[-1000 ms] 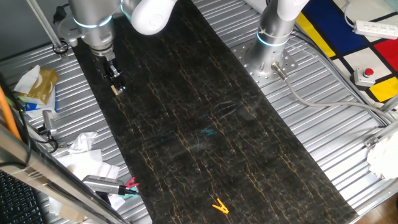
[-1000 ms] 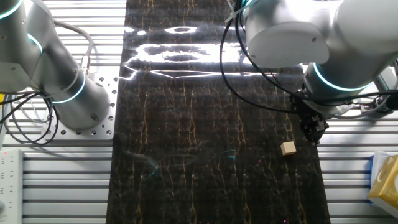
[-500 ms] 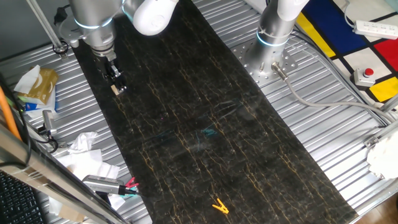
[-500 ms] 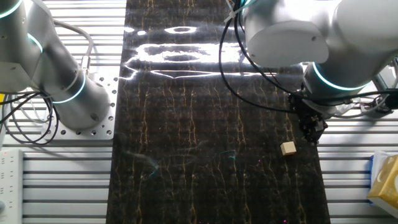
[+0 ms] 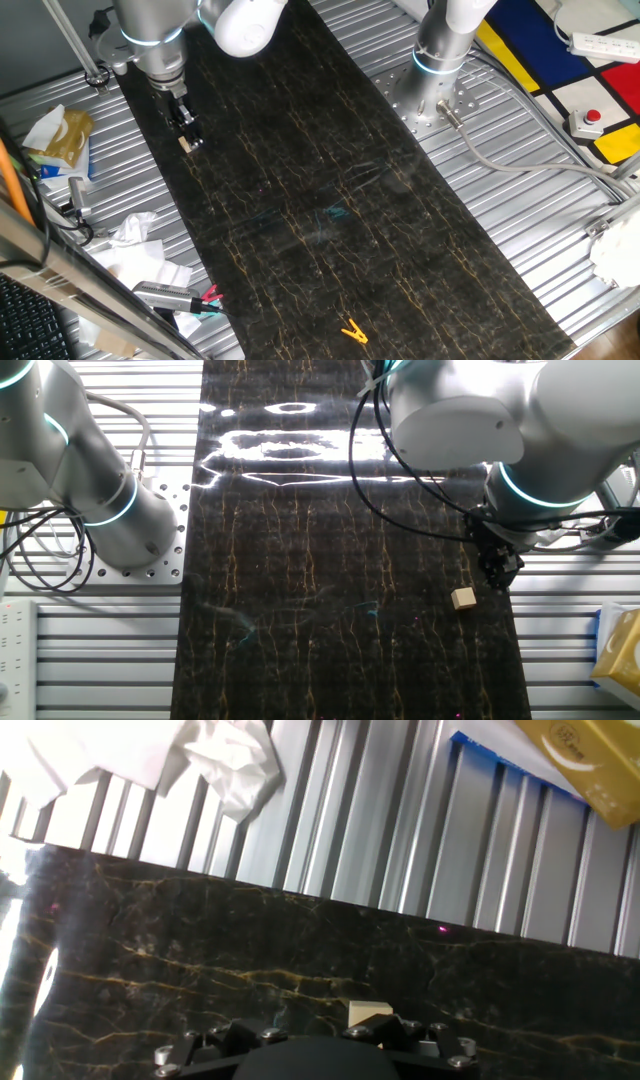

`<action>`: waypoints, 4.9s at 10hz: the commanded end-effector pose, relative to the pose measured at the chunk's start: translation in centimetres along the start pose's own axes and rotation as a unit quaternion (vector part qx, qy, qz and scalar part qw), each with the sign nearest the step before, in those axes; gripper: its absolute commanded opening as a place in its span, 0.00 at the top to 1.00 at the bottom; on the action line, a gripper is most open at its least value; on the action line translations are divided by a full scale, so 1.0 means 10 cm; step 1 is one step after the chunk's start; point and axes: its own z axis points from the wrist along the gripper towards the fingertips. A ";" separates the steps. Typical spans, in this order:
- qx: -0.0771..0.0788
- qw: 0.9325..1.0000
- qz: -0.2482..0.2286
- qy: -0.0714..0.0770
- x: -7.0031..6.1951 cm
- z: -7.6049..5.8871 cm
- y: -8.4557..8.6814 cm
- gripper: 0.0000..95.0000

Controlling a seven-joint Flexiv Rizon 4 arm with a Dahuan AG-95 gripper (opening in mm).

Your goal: Use the gripper to push the small block from left to right

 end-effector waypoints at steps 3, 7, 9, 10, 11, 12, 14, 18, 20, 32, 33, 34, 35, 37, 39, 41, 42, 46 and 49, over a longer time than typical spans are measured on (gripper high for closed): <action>0.001 1.000 0.022 0.016 0.10 0.01 -0.03 0.40; 0.001 1.000 0.021 0.013 0.13 0.00 -0.04 0.40; 0.002 1.000 0.017 0.014 0.13 -0.01 -0.04 0.40; 0.001 1.000 0.016 0.010 0.13 -0.01 -0.04 0.40; 0.002 1.000 0.017 0.010 0.13 -0.01 -0.04 0.40; 0.003 1.000 0.023 0.012 0.13 -0.01 -0.04 0.40; 0.000 1.000 0.028 0.012 0.13 -0.01 -0.04 0.40; -0.001 1.000 0.013 0.007 0.13 -0.01 -0.04 0.40; 0.002 1.000 0.008 0.007 0.13 -0.01 -0.04 0.40; 0.005 1.000 -0.002 0.008 0.13 -0.01 -0.04 0.40; 0.005 1.000 -0.005 0.008 0.13 -0.01 -0.04 0.40; 0.011 1.000 -0.015 0.010 0.13 -0.01 -0.04 0.40; 0.014 1.000 -0.019 0.011 0.13 -0.01 -0.04 0.40; 0.016 1.000 -0.022 0.011 0.13 -0.01 -0.04 0.40; 0.012 1.000 -0.014 0.011 0.14 -0.01 -0.05 0.40; 0.002 1.000 -0.009 0.008 0.15 -0.01 -0.07 0.40; -0.001 1.000 -0.009 0.006 0.15 0.01 -0.09 0.20; -0.015 1.000 -0.009 0.007 0.15 0.13 -0.21 0.20; -0.018 1.000 -0.011 0.007 0.12 0.20 -0.23 0.20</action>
